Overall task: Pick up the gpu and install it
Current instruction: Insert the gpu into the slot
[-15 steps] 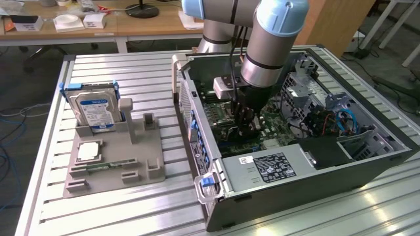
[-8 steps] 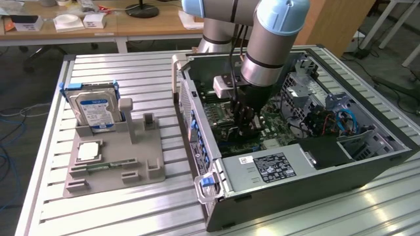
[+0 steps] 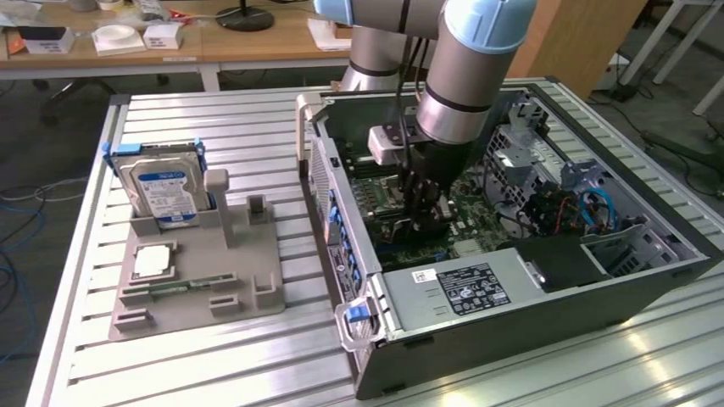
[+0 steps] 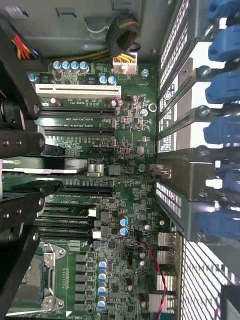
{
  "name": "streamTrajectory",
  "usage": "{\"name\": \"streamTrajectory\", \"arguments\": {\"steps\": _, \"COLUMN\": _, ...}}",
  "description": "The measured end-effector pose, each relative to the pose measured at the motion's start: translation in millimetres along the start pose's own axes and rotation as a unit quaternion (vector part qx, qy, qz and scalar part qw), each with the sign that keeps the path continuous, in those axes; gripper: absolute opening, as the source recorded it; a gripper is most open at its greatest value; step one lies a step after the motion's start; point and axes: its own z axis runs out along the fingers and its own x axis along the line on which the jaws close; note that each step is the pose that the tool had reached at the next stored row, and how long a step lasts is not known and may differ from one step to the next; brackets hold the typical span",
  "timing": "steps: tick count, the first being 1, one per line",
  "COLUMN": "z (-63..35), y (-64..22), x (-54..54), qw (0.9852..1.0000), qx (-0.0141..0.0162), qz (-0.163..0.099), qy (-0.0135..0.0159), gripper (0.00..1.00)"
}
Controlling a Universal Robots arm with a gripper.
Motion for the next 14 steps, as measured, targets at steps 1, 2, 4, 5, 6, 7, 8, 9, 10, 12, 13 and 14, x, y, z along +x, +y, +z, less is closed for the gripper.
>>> {"name": "streamTrajectory", "arguments": {"steps": 1, "z": -2.3, "y": 0.1, "x": 0.0, "qw": 1.0, "qx": 0.0, "qz": 0.0, "qy": 0.0, "gripper": 0.33}}
{"name": "streamTrajectory", "arguments": {"steps": 2, "z": -4.6, "y": 0.2, "x": 0.0, "qw": 1.0, "qx": 0.0001, "qz": 0.0, "qy": 0.0, "gripper": 0.33}}
{"name": "streamTrajectory", "arguments": {"steps": 4, "z": -9.2, "y": 0.4, "x": 0.1, "qw": 1.0, "qx": 0.0002, "qz": 0.0, "qy": 0.0, "gripper": 0.33}}
{"name": "streamTrajectory", "arguments": {"steps": 5, "z": -12.0, "y": 0.5, "x": 0.1, "qw": 1.0, "qx": 0.0003, "qz": 0.0, "qy": 0.0, "gripper": 0.33}}
{"name": "streamTrajectory", "arguments": {"steps": 6, "z": -14.8, "y": 0.7, "x": 0.1, "qw": 1.0, "qx": 0.0005, "qz": 0.0, "qy": 0.0, "gripper": 0.33}}
{"name": "streamTrajectory", "arguments": {"steps": 7, "z": -17.9, "y": 0.8, "x": 0.1, "qw": 1.0, "qx": 0.0007, "qz": 0.0, "qy": 0.0, "gripper": 0.33}}
{"name": "streamTrajectory", "arguments": {"steps": 8, "z": -20.5, "y": 1.0, "x": 0.1, "qw": 1.0, "qx": 0.0008, "qz": 0.0, "qy": 0.0, "gripper": 0.33}}
{"name": "streamTrajectory", "arguments": {"steps": 9, "z": -22.2, "y": 1.1, "x": 0.1, "qw": 1.0, "qx": 0.0009, "qz": 0.0, "qy": 0.0, "gripper": 0.33}}
{"name": "streamTrajectory", "arguments": {"steps": 10, "z": -23.0, "y": 1.1, "x": 0.1, "qw": 1.0, "qx": 0.0009, "qz": 0.0, "qy": 0.0, "gripper": 0.33}}
{"name": "streamTrajectory", "arguments": {"steps": 12, "z": -23.0, "y": 1.1, "x": 0.1, "qw": 1.0, "qx": 0.001, "qz": 0.0, "qy": -0.0001, "gripper": 0.33}}
{"name": "streamTrajectory", "arguments": {"steps": 13, "z": -23.0, "y": 1.1, "x": 0.1, "qw": 1.0, "qx": 0.001, "qz": 0.0, "qy": -0.0001, "gripper": 0.32}}
{"name": "streamTrajectory", "arguments": {"steps": 14, "z": -23.0, "y": 1.1, "x": 0.1, "qw": 1.0, "qx": 0.001, "qz": 0.0, "qy": -0.0001, "gripper": 0.32}}
